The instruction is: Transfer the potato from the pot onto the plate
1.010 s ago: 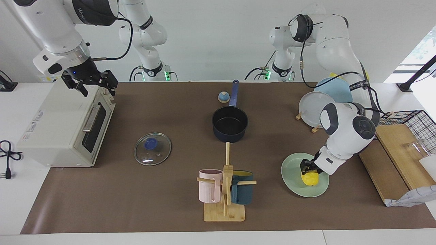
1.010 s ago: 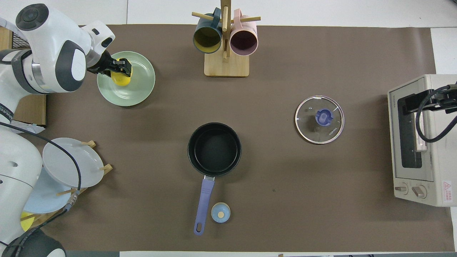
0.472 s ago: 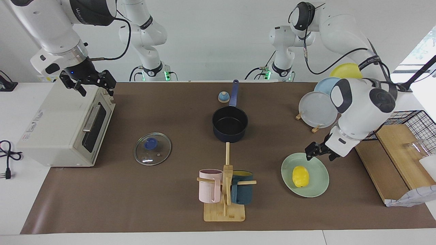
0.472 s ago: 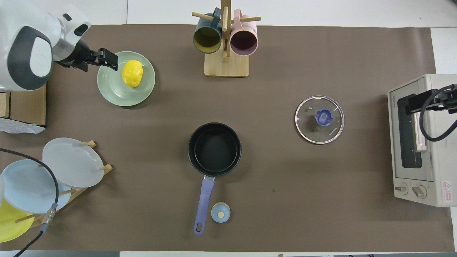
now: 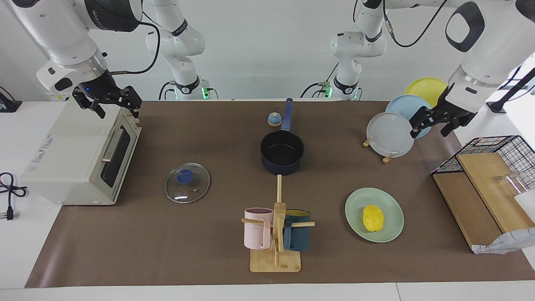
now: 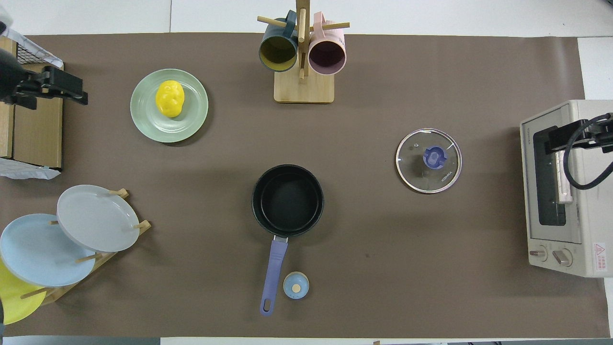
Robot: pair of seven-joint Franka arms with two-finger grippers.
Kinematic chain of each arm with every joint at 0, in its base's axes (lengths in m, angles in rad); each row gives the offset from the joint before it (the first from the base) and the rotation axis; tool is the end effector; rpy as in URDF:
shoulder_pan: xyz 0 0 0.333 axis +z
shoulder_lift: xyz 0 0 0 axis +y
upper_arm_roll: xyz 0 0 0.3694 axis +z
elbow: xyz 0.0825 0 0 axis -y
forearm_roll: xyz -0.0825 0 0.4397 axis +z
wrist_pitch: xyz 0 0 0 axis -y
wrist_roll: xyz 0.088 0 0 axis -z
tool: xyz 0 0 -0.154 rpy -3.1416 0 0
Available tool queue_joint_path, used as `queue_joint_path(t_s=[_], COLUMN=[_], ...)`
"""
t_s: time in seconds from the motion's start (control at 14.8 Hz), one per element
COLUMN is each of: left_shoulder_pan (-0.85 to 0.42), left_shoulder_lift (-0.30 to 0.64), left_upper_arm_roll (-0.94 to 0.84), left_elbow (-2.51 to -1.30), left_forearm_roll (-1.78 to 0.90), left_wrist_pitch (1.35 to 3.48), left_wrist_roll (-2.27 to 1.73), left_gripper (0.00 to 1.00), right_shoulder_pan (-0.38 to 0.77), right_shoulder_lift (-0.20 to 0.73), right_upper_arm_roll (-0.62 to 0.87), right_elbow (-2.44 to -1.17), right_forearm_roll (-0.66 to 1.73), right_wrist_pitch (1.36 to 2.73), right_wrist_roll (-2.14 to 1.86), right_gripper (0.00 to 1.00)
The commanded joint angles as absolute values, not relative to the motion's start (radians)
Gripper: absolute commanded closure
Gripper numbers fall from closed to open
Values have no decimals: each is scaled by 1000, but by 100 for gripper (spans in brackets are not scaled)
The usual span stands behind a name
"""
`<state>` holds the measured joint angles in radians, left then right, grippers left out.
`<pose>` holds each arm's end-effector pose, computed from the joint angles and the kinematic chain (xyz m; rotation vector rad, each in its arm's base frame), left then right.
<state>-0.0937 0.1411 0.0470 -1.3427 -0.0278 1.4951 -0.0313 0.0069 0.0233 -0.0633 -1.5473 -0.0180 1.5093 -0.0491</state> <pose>0.6531 -0.0374 0.6546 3.1199 -0.0283 0.0166 0.6080 -0.0368 0.6239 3.1238 -0.0123 -0.0972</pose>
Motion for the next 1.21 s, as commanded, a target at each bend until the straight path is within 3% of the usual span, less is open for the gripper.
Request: queue_joint_path(t_s=[0.0, 0.4, 0.74, 1.15], left_shoulder_pan=[-98, -107, -104, -104], left_shoulder_lift=[46, -98, -60, -61], left_upper_arm_roll=[44, 41, 34, 34], left_elbow=[-1429, -1721, -1626, -1629], left_forearm_roll=[-2, -2, -2, -2], left_wrist_pitch=[1433, 1596, 1557, 1549], left_wrist_roll=[-35, -48, -40, -38], left_gripper=[0, 0, 0, 0], right_shoulder_pan=[5, 3, 2, 2], right_shoulder_lift=[25, 25, 25, 25], right_upper_arm_roll=[-66, -66, -66, -66], right_elbow=[-1536, -1537, -1536, -1536], right_forearm_roll=[-14, -14, -14, -12], right_wrist_pitch=[1493, 1494, 1493, 1493], right_wrist_roll=[-60, -58, -58, -60], right_gripper=[0, 0, 0, 0])
